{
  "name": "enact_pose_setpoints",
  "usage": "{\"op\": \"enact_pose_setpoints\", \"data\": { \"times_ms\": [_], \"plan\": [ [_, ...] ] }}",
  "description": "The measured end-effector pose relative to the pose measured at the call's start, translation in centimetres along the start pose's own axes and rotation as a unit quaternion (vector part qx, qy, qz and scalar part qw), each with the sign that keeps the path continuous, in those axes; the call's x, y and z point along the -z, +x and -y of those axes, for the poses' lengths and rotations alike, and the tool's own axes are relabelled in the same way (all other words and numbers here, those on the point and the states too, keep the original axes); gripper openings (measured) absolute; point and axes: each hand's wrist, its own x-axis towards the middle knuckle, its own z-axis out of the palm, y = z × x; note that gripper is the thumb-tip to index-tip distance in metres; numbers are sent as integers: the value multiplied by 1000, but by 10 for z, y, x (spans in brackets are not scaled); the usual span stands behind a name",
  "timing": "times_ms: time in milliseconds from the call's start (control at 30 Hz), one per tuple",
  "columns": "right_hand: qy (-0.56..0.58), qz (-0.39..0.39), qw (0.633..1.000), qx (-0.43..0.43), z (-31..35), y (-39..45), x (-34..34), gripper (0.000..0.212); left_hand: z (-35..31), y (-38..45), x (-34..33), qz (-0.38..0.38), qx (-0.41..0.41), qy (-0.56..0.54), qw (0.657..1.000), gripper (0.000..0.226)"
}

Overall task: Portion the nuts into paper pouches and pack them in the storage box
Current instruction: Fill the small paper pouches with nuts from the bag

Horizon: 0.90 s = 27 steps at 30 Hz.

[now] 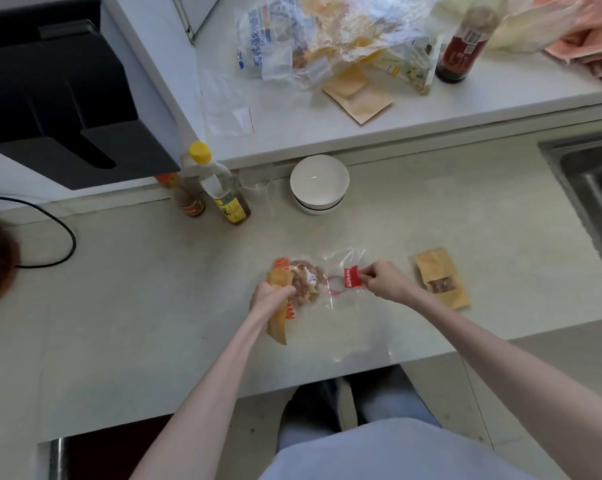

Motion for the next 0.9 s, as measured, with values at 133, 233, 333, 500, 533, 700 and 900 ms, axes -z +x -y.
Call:
{"op": "enact_pose_setpoints", "data": {
  "times_ms": [133,233,333,500,533,700,900],
  "plan": [
    [21,-82,993,87,10,-15,5,27,-4,-11,2,-51,-130,-18,990,38],
    [33,-96,991,83,12,-21,4,38,4,-13,4,-34,-180,-19,983,38],
    [14,-100,992,70,8,-15,-6,32,12,-11,3,-25,-198,-10,980,35],
    [28,-78,994,78,8,-3,-16,47,22,-1,1,0,-196,-7,981,32],
    [27,-76,994,79,9,0,-16,42,23,2,0,1,-196,-10,981,33],
    [38,-66,996,54,13,11,-21,31,30,12,-4,9,-193,-27,981,37],
    [36,-71,996,29,17,31,-31,39,30,19,-7,13,-196,-34,980,31]
  ]
}}
